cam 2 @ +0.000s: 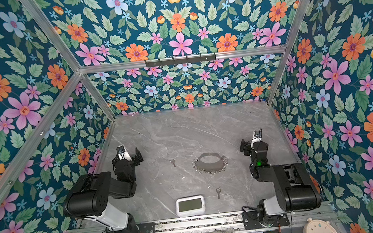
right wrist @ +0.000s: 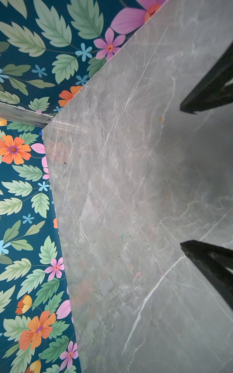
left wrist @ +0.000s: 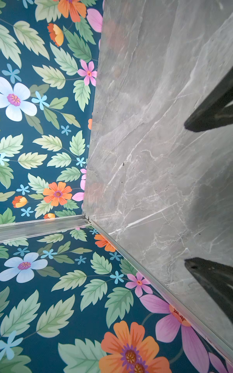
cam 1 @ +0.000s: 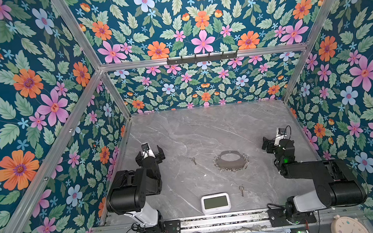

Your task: Remove the keys from the keyring

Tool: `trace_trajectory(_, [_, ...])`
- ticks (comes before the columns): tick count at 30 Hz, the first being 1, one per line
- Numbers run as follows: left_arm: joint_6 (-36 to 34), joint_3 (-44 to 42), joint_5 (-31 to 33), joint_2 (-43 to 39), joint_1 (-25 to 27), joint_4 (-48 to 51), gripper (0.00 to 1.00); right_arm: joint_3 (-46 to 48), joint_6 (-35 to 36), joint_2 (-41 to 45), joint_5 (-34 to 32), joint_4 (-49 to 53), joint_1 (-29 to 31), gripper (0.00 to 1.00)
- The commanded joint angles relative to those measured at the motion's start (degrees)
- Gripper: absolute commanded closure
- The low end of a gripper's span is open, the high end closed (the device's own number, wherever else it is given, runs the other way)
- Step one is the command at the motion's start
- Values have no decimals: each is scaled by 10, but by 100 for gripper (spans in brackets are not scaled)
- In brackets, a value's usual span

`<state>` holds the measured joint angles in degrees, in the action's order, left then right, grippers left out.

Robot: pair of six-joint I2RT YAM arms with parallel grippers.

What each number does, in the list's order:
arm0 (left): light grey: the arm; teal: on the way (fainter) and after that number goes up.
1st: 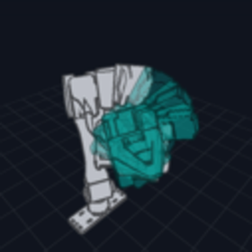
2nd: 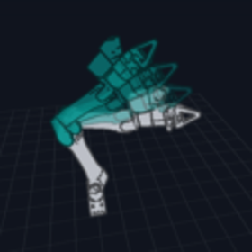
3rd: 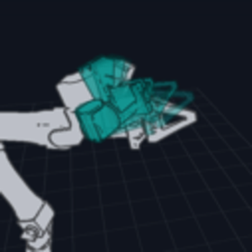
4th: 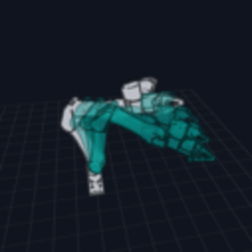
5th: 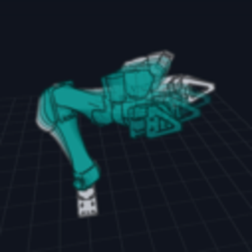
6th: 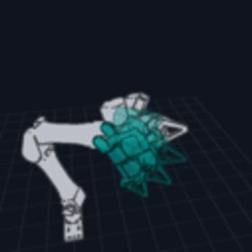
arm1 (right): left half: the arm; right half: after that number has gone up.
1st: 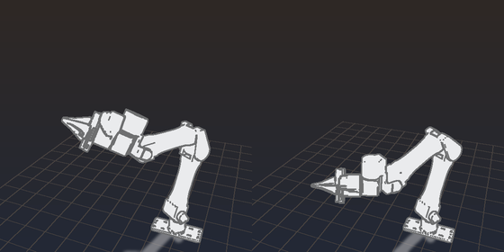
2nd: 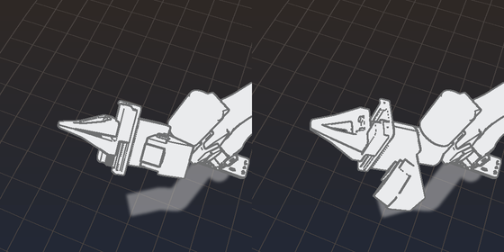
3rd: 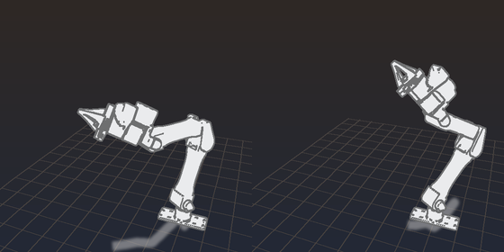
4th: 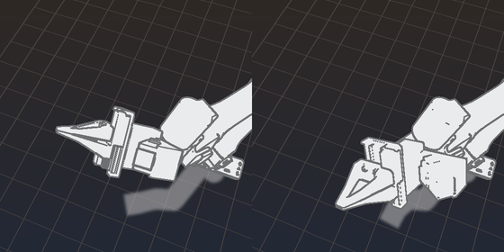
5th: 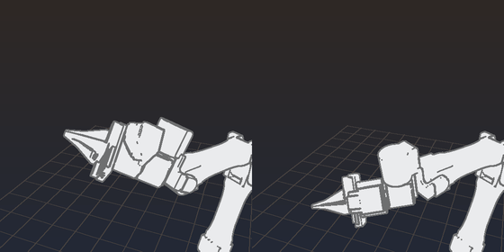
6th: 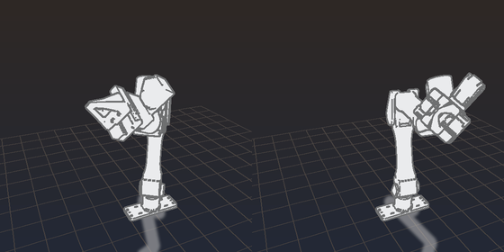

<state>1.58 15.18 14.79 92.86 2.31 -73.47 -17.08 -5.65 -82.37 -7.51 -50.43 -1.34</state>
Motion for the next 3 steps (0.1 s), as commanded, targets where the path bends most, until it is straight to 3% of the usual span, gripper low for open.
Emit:
trace_trajectory(1, [-1,1,-2,0,0,-11,0,-1,6,0,3,-14,0,1])
trace_trajectory(3, [-1,0,-1,0,0,-12,0,-1,6,0,3,-13,0,1])
